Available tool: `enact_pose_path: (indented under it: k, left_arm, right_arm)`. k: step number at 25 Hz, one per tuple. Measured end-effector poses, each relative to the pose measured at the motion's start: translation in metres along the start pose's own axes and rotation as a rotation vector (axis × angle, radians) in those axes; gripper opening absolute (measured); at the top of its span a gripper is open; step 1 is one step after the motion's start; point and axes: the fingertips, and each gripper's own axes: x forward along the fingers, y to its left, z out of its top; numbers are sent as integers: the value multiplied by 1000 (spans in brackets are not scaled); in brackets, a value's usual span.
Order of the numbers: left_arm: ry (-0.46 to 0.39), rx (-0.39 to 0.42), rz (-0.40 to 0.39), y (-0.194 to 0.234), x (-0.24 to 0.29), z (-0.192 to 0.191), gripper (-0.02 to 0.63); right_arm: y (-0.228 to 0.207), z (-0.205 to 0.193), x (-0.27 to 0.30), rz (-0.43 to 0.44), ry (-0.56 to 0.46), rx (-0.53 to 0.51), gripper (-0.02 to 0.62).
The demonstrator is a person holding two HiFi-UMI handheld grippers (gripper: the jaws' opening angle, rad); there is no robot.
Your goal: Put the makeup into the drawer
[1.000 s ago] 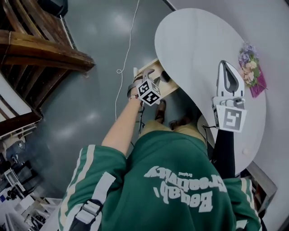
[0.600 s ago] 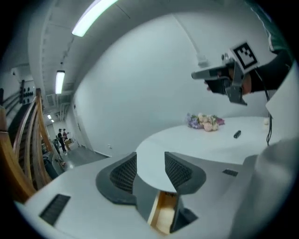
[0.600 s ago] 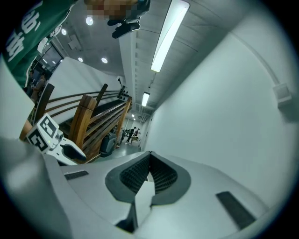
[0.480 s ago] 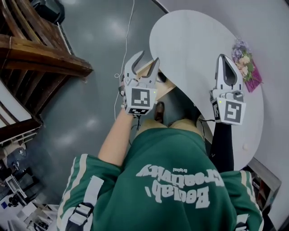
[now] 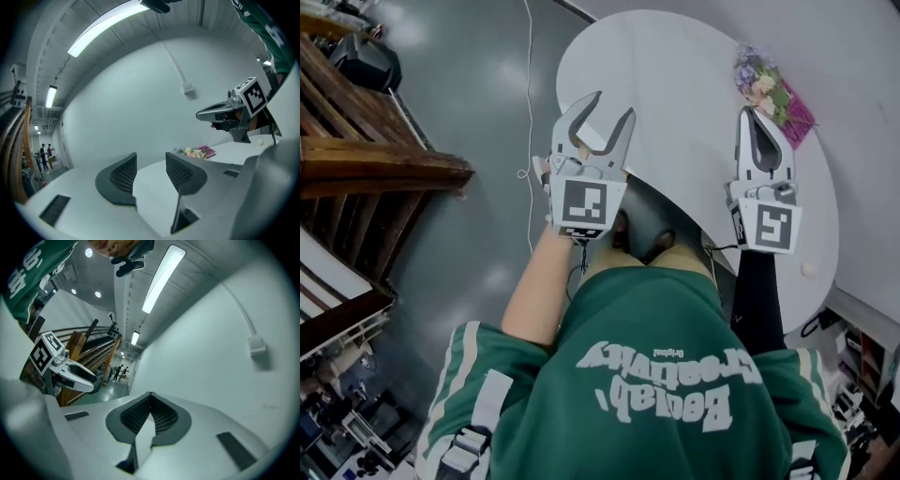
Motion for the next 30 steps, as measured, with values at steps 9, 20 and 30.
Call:
enact_pose_path:
  k: [9,20,30]
  left_arm:
    - [-65,18,-265,-151,64,54,207]
    - [-68,44,-454,-287,90,68,207]
    - [297,281,-831,-368,104,-56,204]
  right_arm:
    - [-127,-26,-116,-243,81,-18,9]
    - [-204,-48,-216,-416,54,31,9]
    - [-216,-67,-249,-418,99,33,9]
